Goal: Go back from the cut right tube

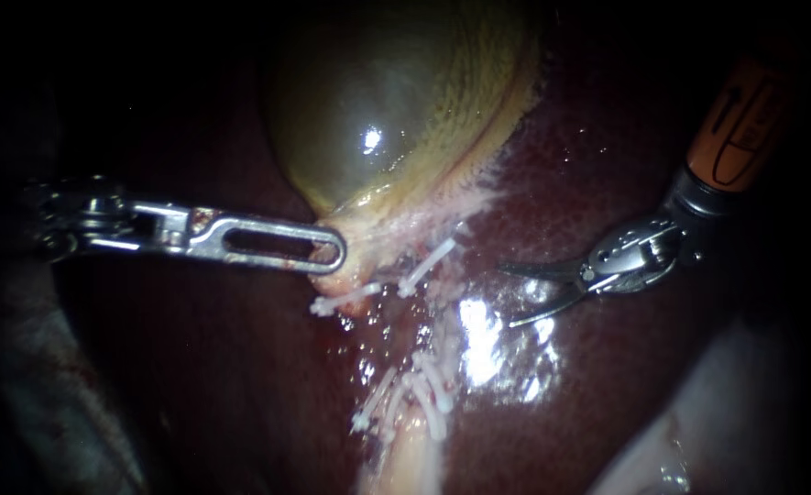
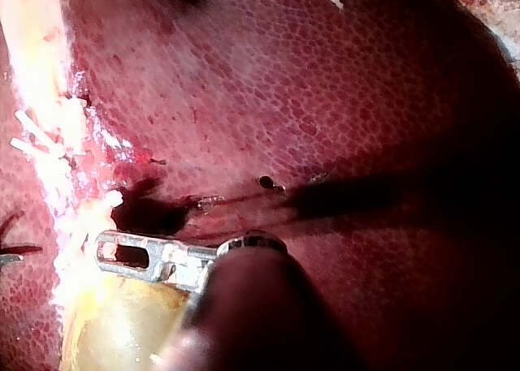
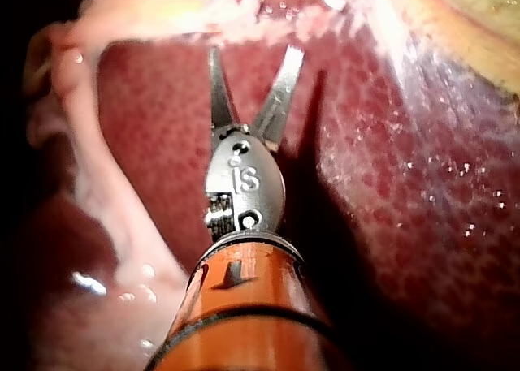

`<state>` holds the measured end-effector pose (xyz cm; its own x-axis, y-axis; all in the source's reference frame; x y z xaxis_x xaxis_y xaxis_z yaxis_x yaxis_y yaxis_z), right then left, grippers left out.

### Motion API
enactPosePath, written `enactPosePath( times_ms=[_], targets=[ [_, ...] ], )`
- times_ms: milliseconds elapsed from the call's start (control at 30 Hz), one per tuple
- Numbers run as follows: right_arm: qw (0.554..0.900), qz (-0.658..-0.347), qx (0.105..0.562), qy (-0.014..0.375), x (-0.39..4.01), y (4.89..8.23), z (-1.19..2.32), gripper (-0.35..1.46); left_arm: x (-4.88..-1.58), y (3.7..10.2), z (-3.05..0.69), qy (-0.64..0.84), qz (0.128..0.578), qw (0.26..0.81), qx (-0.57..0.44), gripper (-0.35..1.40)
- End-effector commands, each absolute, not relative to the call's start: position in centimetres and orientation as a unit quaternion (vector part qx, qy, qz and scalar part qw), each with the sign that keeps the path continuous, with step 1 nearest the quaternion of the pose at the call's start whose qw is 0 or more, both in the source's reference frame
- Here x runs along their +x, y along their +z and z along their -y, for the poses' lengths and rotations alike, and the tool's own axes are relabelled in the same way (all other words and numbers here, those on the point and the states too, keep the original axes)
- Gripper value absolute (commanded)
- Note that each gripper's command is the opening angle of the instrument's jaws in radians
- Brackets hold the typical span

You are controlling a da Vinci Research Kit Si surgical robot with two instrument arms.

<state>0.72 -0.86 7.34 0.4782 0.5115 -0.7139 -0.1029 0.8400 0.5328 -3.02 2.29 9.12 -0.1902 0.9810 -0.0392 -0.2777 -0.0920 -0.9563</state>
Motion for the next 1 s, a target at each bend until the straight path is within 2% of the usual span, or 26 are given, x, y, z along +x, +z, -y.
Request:
enactPosePath(
  times_ms=[33,600,1000],
  targets=[
    [0.833,-0.476,0.215,0.185,0.72,7.34,0.86,0.69,-3.04,9.14,-2.28,0.628,0.449,0.501,-0.391,-0.35],
    [0.833,-0.476,0.213,0.183,0.77,7.34,0.87,0.74,-3.41,9.56,-2.09,0.634,0.443,0.497,-0.393,-0.35],
    [0.834,-0.477,0.211,0.181,0.79,7.34,0.87,0.76,-3.61,9.73,-2.10,0.635,0.439,0.499,-0.394,-0.35]
  ],
)
